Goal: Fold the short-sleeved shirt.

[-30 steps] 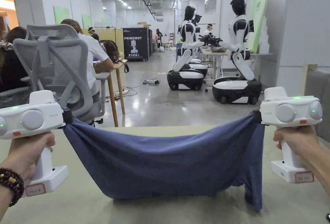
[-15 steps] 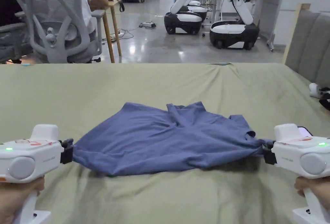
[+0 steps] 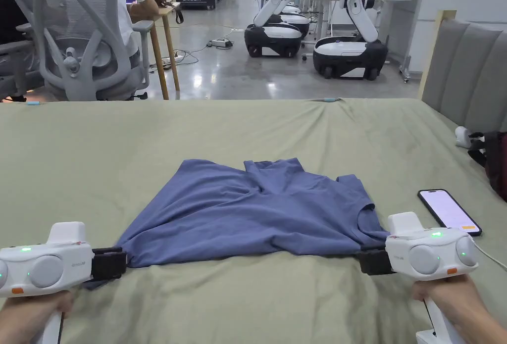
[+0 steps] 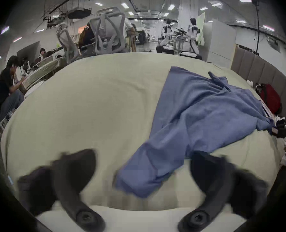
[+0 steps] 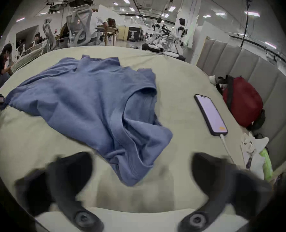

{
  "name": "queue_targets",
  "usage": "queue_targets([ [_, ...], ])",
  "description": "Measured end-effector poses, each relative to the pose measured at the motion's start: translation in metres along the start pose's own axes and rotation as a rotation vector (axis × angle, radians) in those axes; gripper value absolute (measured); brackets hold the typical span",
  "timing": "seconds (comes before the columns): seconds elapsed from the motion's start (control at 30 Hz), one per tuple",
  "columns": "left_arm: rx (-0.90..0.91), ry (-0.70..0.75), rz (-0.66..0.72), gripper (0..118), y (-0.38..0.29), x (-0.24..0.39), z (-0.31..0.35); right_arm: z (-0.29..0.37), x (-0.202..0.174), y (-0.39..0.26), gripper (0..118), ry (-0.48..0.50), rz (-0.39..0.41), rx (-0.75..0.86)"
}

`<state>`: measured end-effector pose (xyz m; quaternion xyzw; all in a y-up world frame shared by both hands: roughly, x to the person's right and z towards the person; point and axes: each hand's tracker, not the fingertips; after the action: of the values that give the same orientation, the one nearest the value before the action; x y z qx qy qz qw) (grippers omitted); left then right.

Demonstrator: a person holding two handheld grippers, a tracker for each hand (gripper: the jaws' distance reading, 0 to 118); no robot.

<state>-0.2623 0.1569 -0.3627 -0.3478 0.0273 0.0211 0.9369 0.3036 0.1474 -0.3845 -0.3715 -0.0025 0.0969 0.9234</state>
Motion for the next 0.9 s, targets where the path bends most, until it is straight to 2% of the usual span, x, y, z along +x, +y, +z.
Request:
queue_targets([
  [0.03,0.061,-0.016,0.020,114,0.002,0.001,0.009,0.010,0.003,0.003,112,0.013,-0.011,0.076],
  [0.13,0.078,-0.021,0.025,100,0.010,0.005,0.030,0.033,0.006,0.011,104,0.030,-0.049,0.085],
  [0.17,0.082,-0.021,0.024,100,0.014,0.006,0.036,0.039,0.008,0.014,104,0.042,-0.059,0.109],
  [0.2,0.105,-0.018,0.015,75,0.017,0.007,0.040,0.045,0.008,0.017,87,0.046,-0.058,0.138],
  [0.23,0.119,-0.011,0.002,21,0.017,0.008,0.043,0.049,0.008,0.020,47,0.038,-0.052,0.150],
  [0.27,0.130,-0.013,-0.009,0,0.018,0.009,0.045,0.052,0.002,0.021,12,0.026,-0.045,0.162],
  [0.3,0.135,0.004,-0.008,0,0.021,0.008,0.047,0.057,0.003,0.022,0,0.008,-0.046,0.177],
  [0.43,0.081,0.013,0.040,1,0.022,-0.001,0.037,0.064,0.004,0.025,0,0.043,-0.054,0.175],
  [0.47,0.052,0.022,0.051,12,0.021,-0.002,0.032,0.064,0.005,0.025,0,0.043,-0.056,0.174],
  [0.5,0.015,0.030,0.055,36,0.019,-0.005,0.023,0.065,0.006,0.025,0,0.044,-0.054,0.172],
  [0.53,-0.011,0.022,0.059,81,0.017,-0.007,0.017,0.061,0.001,0.024,0,0.044,-0.049,0.169],
  [0.57,-0.047,0.012,0.057,108,0.013,-0.008,0.009,0.061,0.002,0.024,0,0.045,-0.046,0.166],
  [0.6,-0.069,0.011,0.062,118,0.009,-0.009,0.003,0.061,0.003,0.023,0,0.045,-0.045,0.162],
  [0.73,-0.097,0.028,0.028,103,-0.003,-0.006,-0.014,0.056,0.001,0.020,0,0.042,-0.039,0.138],
  [0.77,-0.127,0.043,0.013,95,-0.005,-0.004,-0.019,0.054,0.002,0.020,0,0.038,-0.035,0.130],
  [0.83,-0.131,0.026,-0.011,73,-0.010,0.000,-0.022,0.048,0.000,0.021,0,0.034,-0.033,0.114],
  [0.87,-0.101,0.033,-0.049,52,-0.010,0.003,-0.018,0.046,0.001,0.021,0,0.035,-0.031,0.107],
  [0.9,-0.085,0.021,-0.085,12,-0.005,-0.001,-0.026,0.044,0.001,0.022,0,0.035,-0.027,0.101],
])
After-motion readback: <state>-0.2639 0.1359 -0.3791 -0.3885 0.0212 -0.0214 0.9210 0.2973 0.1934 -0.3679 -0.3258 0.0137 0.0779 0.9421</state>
